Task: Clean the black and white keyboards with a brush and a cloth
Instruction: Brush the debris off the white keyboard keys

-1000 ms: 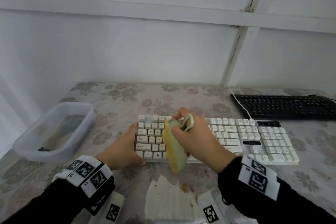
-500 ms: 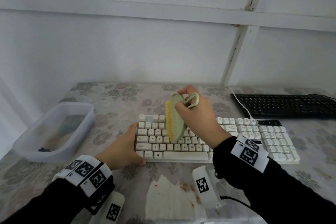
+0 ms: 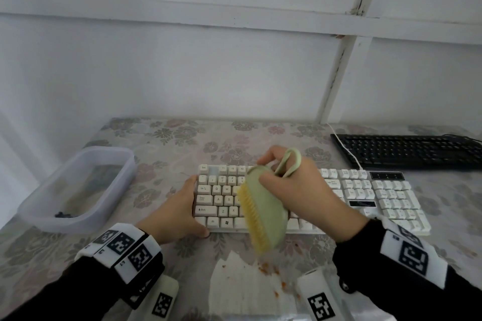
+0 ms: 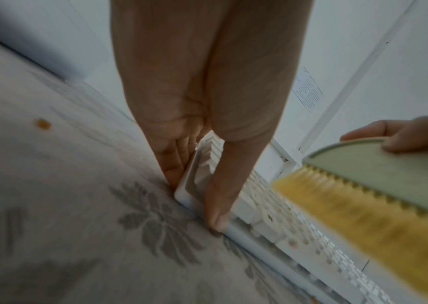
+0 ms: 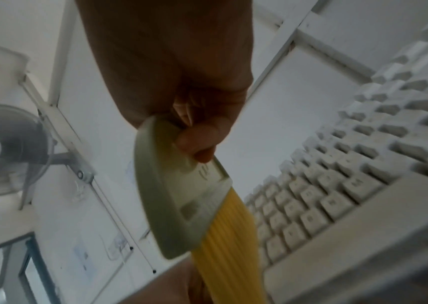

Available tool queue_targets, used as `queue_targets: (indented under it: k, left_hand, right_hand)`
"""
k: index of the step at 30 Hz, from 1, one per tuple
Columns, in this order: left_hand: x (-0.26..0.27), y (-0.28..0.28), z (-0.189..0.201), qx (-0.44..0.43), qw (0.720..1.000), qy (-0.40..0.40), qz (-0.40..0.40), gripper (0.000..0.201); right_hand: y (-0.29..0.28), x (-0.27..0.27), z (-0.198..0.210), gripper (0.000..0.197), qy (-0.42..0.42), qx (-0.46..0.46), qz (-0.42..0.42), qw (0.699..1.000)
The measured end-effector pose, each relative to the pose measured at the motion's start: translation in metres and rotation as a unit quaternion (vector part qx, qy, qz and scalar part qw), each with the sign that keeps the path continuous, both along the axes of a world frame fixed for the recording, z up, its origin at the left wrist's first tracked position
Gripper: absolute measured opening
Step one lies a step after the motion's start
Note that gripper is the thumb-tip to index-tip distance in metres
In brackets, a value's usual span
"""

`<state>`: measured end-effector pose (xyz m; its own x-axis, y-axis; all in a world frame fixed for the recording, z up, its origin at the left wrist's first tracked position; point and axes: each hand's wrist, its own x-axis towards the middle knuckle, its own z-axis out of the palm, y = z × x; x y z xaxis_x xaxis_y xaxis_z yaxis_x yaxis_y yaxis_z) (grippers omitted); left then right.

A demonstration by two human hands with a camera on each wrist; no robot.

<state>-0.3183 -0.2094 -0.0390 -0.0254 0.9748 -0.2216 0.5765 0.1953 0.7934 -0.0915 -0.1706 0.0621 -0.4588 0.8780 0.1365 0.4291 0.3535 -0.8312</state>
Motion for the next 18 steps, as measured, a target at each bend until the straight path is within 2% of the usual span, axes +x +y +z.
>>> queue_targets:
  k: [5, 10, 14, 18]
  left_hand:
    - [0.001, 0.0, 0.001, 0.0, 1.0, 0.0, -0.003, 0.113]
    - [0.001, 0.0, 0.0, 0.002, 1.0, -0.001, -0.001, 0.112]
    - [0.001, 0.0, 0.0, 0.005, 1.0, -0.004, -0.003, 0.111]
    - [0.001, 0.0, 0.0, 0.01, 1.0, -0.003, -0.004, 0.113]
  right_hand:
    - [0.019, -0.001, 0.016, 0.009, 0.081, -0.016, -0.068, 0.994]
    - [0.027, -0.013, 0.017, 0.013, 0.11, -0.064, -0.046, 0.991]
    - [0.026, -0.031, 0.012, 0.02, 0.078, -0.018, -0.03, 0.996]
    - [0.021, -0.04, -0.003, 0.021, 0.004, 0.019, -0.022, 1.0]
